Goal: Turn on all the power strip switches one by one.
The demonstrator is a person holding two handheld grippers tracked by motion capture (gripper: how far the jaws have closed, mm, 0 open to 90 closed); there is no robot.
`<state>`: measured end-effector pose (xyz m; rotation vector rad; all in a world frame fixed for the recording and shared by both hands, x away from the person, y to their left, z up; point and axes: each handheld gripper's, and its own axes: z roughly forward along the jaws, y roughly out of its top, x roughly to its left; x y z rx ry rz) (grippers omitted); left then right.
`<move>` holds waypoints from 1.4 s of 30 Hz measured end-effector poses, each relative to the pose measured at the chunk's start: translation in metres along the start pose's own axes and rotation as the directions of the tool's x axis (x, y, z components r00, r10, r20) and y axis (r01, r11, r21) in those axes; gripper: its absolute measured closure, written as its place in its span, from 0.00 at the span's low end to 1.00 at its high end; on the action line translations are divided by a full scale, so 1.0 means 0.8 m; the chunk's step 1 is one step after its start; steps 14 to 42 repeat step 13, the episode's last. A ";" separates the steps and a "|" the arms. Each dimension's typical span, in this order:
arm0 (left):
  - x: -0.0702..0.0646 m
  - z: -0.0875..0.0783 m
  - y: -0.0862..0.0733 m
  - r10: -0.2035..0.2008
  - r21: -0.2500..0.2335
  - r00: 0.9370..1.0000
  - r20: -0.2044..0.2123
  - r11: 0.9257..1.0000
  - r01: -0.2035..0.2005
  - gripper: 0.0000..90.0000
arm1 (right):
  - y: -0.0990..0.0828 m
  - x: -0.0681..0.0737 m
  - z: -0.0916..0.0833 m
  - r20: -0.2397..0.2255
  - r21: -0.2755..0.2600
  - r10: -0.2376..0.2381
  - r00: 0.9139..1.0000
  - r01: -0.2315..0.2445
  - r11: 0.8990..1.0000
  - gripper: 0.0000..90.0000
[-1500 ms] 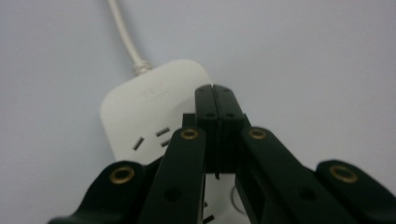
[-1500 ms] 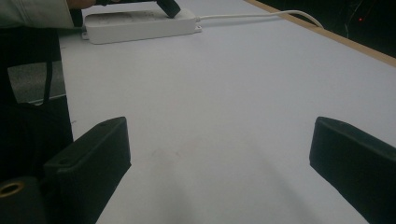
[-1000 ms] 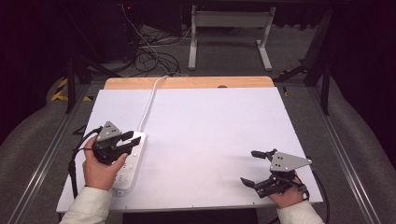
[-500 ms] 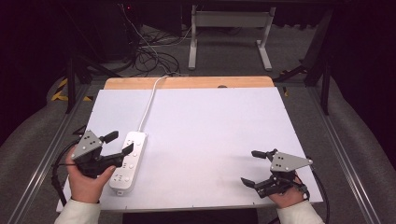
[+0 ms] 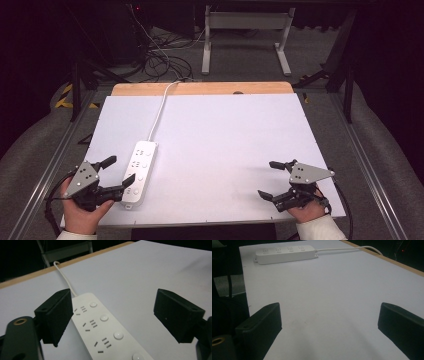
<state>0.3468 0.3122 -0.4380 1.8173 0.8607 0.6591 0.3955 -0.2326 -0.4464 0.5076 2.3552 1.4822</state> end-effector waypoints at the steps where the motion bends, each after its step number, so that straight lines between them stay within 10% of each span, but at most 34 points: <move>1: 0.000 -0.001 -0.004 -0.026 0.005 1.000 0.001 1.000 0.026 0.17 | 0.000 0.000 0.000 0.000 0.000 0.000 1.000 0.000 1.000 0.06; 6: 0.008 -0.005 -0.019 -0.113 0.031 0.994 0.003 0.993 0.113 0.17 | 0.000 0.000 0.000 0.001 0.000 0.001 1.000 -0.001 1.000 0.06; 13: 0.004 -0.003 -0.024 0.019 0.058 0.998 -0.067 0.998 -0.015 0.17 | 0.000 -0.001 0.001 -0.001 0.001 0.003 1.000 -0.003 1.000 0.06; 42: 0.004 -0.003 -0.024 0.019 0.058 0.998 -0.067 0.998 -0.015 0.17 | 0.000 -0.001 0.001 -0.001 0.001 0.003 1.000 -0.003 1.000 0.06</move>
